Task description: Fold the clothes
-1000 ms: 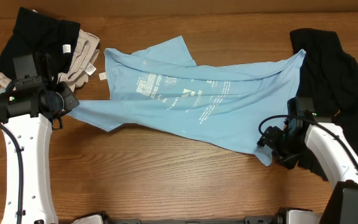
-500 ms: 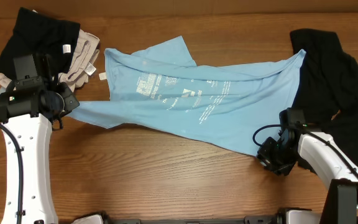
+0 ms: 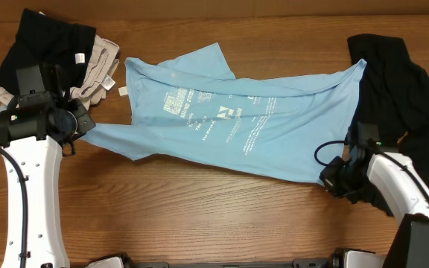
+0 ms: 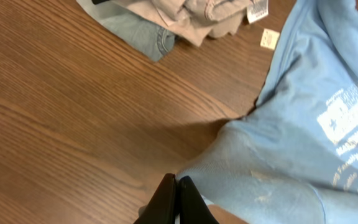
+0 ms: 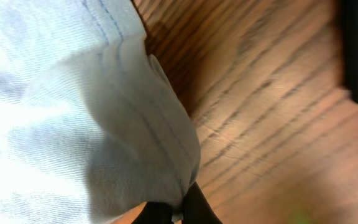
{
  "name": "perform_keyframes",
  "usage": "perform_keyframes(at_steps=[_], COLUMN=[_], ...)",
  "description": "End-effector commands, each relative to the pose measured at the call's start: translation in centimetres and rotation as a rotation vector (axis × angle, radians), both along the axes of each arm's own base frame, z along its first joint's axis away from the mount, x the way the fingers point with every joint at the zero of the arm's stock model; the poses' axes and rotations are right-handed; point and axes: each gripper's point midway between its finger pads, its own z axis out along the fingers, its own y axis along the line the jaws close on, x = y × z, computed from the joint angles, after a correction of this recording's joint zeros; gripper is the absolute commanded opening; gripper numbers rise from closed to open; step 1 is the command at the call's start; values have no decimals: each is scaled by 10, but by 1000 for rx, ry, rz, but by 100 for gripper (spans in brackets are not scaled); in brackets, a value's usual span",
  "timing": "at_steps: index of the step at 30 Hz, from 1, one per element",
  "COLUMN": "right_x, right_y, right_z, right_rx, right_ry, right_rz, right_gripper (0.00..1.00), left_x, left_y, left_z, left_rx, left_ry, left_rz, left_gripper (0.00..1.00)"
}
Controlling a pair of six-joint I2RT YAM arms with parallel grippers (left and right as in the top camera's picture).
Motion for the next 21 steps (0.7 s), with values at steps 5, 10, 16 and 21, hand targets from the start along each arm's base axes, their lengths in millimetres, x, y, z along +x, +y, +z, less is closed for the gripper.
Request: perform_keyframes(at_steps=[5,10,16,21], right_x=[36,37,25,17], right_y=[-39,-54,-51,-49], right_z=[93,168,203,190], right_rx=[-64,-99,-108,-90], right_ry=[-149,-241,-248,-203], right_rz=[29,51,124,140], right_gripper=[4,4,4,4], left_x=[1,-16,-32,-41], left_y=[0,-4,-9,-12], left_z=[72,115,113,94], left_rx=[37,65,47,16], left_ry=[-84,-98,-38,65], left_rz=[-57,-99,-114,-116], left_gripper=[4,4,4,4])
